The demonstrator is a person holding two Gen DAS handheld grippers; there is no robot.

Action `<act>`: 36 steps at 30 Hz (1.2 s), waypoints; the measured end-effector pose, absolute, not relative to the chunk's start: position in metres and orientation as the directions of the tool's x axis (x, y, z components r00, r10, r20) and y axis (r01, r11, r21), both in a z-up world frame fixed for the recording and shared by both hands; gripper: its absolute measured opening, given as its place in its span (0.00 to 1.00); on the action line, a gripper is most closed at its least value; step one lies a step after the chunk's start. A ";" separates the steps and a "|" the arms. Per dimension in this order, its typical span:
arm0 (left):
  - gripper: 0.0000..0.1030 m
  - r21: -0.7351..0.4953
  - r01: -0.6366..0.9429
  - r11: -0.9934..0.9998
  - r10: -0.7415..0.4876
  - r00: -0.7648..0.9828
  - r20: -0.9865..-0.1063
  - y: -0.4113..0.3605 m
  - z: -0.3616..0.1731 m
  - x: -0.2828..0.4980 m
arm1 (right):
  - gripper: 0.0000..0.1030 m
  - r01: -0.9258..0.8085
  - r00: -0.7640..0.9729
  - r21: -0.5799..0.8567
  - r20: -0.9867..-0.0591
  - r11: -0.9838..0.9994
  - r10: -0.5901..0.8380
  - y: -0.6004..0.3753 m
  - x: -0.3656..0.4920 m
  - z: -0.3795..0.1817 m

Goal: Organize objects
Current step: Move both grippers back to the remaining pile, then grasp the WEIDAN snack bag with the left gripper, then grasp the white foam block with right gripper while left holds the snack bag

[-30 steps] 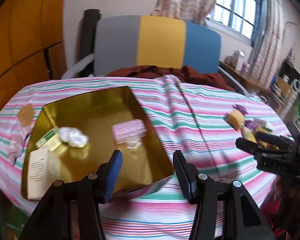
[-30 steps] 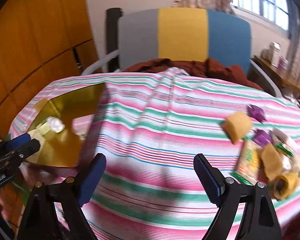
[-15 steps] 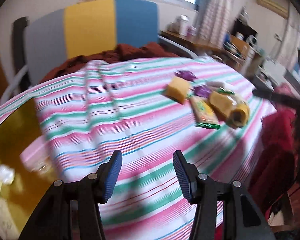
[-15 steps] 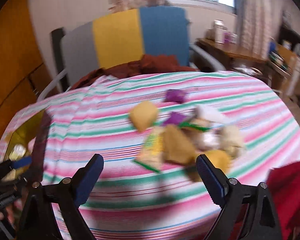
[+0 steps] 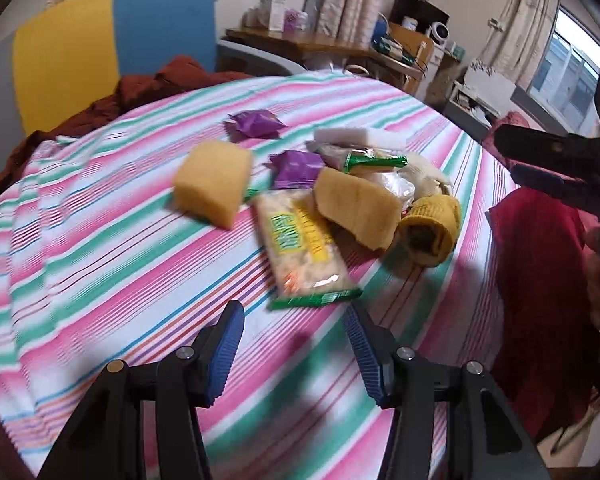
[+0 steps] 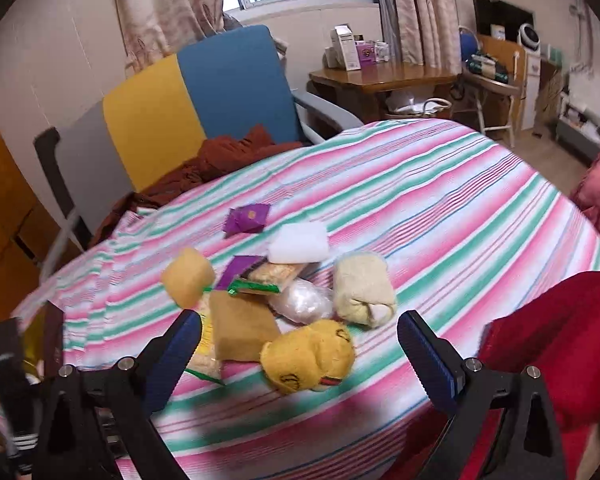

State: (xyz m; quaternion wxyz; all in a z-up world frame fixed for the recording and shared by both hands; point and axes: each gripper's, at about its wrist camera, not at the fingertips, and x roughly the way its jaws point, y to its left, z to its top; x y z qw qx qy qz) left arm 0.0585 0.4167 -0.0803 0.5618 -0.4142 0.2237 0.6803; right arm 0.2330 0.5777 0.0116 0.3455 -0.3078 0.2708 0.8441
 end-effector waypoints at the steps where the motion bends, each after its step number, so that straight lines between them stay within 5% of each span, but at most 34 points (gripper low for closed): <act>1: 0.52 -0.157 -0.951 -0.267 0.571 -0.025 -0.821 0.425 -0.083 0.059 | 0.96 -0.745 -0.581 0.266 -0.710 -0.612 0.398 0.580 0.233 0.009; 15: 0.47 -0.156 -0.951 -0.268 0.559 -0.021 -0.829 0.478 -0.105 0.045 | 0.96 -0.714 -0.638 0.391 -0.704 -0.580 0.312 0.589 0.237 -0.003; 36: 0.45 -0.192 -0.887 -0.420 0.644 -0.142 -0.752 0.338 -0.105 0.046 | 0.96 -0.720 -0.627 0.385 -0.717 -0.577 0.303 0.589 0.235 -0.005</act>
